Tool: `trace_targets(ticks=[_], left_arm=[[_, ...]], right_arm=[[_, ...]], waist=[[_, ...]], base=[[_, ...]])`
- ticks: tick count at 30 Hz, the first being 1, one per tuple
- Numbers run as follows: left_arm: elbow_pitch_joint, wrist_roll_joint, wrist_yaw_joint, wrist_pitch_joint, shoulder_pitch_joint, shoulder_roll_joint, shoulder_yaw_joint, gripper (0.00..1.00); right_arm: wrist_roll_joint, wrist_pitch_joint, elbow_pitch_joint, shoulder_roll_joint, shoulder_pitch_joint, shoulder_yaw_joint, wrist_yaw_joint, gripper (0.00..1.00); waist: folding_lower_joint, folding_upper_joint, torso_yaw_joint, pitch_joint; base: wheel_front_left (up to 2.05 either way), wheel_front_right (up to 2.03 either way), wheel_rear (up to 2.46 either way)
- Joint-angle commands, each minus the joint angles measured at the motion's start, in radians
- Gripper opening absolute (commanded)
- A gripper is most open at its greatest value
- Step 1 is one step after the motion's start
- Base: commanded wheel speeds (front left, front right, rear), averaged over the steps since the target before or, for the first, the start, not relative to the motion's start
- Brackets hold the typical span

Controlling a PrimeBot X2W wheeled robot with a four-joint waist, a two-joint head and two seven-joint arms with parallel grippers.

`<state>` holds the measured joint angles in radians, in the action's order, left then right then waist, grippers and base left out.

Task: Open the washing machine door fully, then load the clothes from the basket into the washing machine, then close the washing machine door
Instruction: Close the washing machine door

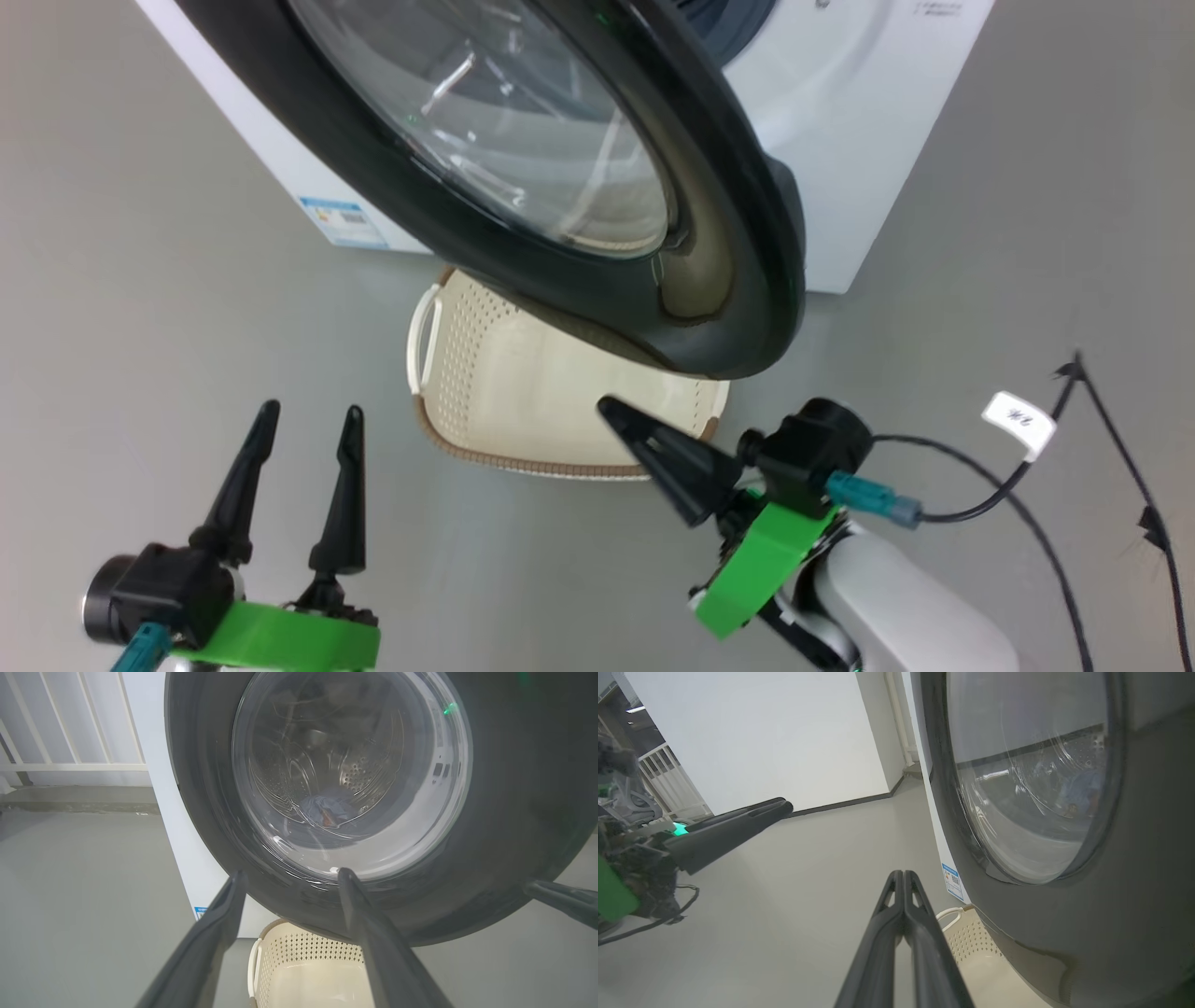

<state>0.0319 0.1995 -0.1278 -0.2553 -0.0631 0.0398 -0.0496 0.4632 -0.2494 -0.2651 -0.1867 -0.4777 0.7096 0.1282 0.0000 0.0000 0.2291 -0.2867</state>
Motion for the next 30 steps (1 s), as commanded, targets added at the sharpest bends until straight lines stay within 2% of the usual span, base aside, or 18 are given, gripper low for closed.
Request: trace_targets(ticks=[1, 14, 30], left_arm=[[0.023, 0.008, 0.003, -0.006, -0.033, 0.01, 0.026, 1.0], [0.056, 0.015, 0.009, -0.006, -0.089, 0.01, -0.005, 1.0], [0.072, 0.036, 0.001, -0.006, -0.144, 0.01, -0.041, 1.0]], right_arm=[[-0.019, -0.012, 0.02, 0.023, -0.01, -0.01, 0.003, 0.0], [-0.1, -0.012, 0.051, 0.02, -0.061, -0.179, 0.003, 0.0], [-0.158, -0.012, 0.051, -0.031, -0.237, -0.321, 0.003, 0.0]], waist=[[0.0, 0.0, 0.02, -0.037], [0.0, 0.0, 0.014, -0.115], [0.0, 0.0, 0.02, -0.206]], base=[[0.0, 0.0, 0.0], [0.0, 0.0, 0.0], [0.0, 0.0, 0.0]])
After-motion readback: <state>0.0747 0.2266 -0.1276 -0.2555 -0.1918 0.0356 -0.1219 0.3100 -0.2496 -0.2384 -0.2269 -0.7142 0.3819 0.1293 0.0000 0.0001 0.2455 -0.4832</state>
